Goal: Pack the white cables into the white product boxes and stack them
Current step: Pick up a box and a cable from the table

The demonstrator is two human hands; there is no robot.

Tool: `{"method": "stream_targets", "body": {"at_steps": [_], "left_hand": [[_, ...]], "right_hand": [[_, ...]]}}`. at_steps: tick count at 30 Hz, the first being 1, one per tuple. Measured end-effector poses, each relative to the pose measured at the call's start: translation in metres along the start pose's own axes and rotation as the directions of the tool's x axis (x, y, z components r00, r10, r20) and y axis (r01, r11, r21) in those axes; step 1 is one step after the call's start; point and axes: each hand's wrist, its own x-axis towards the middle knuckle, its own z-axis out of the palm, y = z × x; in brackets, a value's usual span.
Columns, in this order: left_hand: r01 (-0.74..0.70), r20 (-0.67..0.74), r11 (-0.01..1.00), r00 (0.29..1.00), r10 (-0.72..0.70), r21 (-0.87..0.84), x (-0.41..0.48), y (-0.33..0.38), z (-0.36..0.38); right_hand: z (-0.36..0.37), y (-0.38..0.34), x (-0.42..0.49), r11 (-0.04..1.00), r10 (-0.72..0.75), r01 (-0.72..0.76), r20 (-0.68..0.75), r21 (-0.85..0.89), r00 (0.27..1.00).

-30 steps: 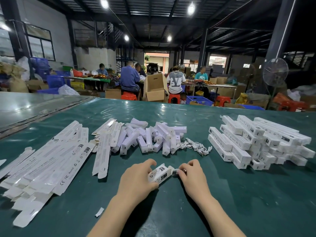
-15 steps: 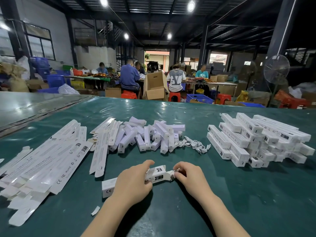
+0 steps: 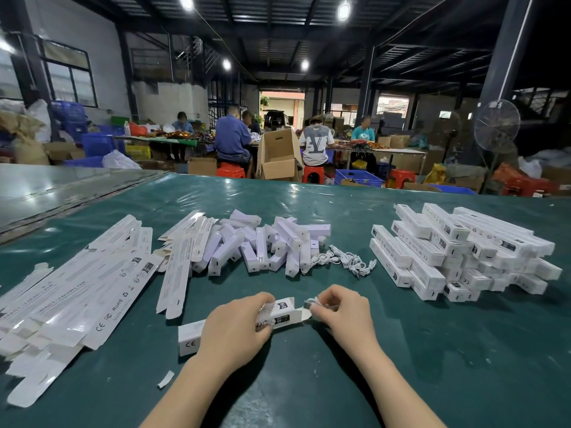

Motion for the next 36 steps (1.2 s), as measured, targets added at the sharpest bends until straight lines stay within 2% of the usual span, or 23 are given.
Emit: {"method": "stream_targets", "body": {"at_steps": [2, 4, 8, 18, 24, 27, 30, 34, 36], "left_hand": [[0.002, -0.001, 1.000, 1.000, -0.002, 0.004, -0.0006, 0.0000, 0.0001], [-0.001, -0.006, 1.000, 1.000, 0.001, 0.007, -0.0009, 0.0006, 0.0004], [-0.017, -0.014, 1.000, 1.000, 0.017, -0.002, -0.0014, 0.0014, -0.0001], [-0.045, 0.008, 0.998, 0.999, 0.045, -0.039, -0.0019, -0.0003, -0.0028], [-0.045, 0.023, 0.998, 0.999, 0.045, -0.038, -0.0017, 0.0008, -0.0031], [-0.037, 0.020, 0.998, 0.999, 0.037, -0.041, -0.0013, 0.0009, -0.0032], [-0.041, 0.039, 0.998, 0.998, 0.043, -0.045, -0.0019, -0.0004, -0.0038], [-0.037, 0.029, 0.998, 0.999, 0.038, -0.044, -0.0016, 0.0003, -0.0031], [-0.031, 0.023, 0.999, 0.999, 0.032, -0.044, -0.0018, 0.0009, -0.0027]], "right_hand": [[-0.0015, -0.0027, 0.0001, 0.992, 0.012, -0.005, -0.054, 0.129, 0.998], [-0.0021, -0.0052, -0.0009, 0.987, -0.007, 0.009, -0.008, 0.163, 1.000], [0.0023, -0.0071, -0.0027, 0.995, -0.089, 0.093, 0.154, -0.023, 0.984], [0.0066, -0.0026, -0.0015, 0.992, -0.122, 0.124, 0.133, -0.012, 0.984], [-0.0020, -0.0018, -0.0002, 0.963, -0.041, -0.025, 0.237, 0.267, 0.971], [-0.0030, -0.0012, -0.0003, 0.935, -0.003, -0.104, 0.300, 0.338, 0.954], [-0.0027, -0.0005, -0.0002, 0.945, 0.005, -0.109, 0.320, 0.309, 0.947], [0.0013, -0.0052, -0.0014, 0.990, -0.045, 0.009, 0.259, 0.138, 0.965], [0.0023, -0.0065, -0.0026, 0.996, -0.039, 0.020, 0.243, 0.082, 0.969]]}}
